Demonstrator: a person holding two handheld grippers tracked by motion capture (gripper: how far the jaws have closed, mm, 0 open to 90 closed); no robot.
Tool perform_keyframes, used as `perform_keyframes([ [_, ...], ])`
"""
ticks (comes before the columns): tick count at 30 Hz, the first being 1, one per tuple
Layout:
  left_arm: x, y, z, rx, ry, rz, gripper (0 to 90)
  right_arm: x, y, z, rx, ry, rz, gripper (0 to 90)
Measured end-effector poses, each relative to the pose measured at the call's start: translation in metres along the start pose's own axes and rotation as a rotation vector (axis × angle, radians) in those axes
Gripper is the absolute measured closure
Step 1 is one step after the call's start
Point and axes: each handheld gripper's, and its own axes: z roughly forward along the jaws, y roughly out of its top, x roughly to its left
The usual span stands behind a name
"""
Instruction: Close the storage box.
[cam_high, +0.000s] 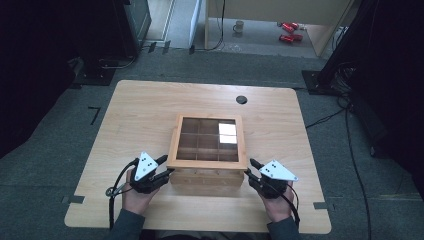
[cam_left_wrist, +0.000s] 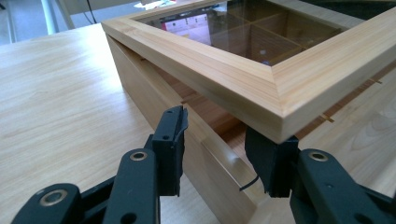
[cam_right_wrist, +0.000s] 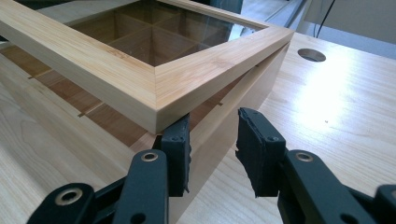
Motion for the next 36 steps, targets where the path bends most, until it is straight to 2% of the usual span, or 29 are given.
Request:
perform_keyframes([
  [7, -0.004, -0.004, -0.002, 0.006, -0.015, -0.002, 57.7, 0.004, -0.006, -0.001, 0.012, 0.008, 0.005, 64.0],
  [9, -0.006, -0.005, -0.002, 0.012, -0.018, 0.003, 57.7, 0.006, -0.007, 0.000, 0.019, 0.006, -0.007, 63.5],
  [20, -0.009, -0.008, -0.005, -0.005, -0.034, -0.007, 57.0, 0.010, -0.009, -0.001, 0.020, 0.013, -0.020, 61.0],
  [36, -0.012, -0.010, -0.008, -0.008, -0.048, -0.002, 56.8, 0.011, -0.013, -0.005, 0.011, 0.010, -0.004, 59.6],
])
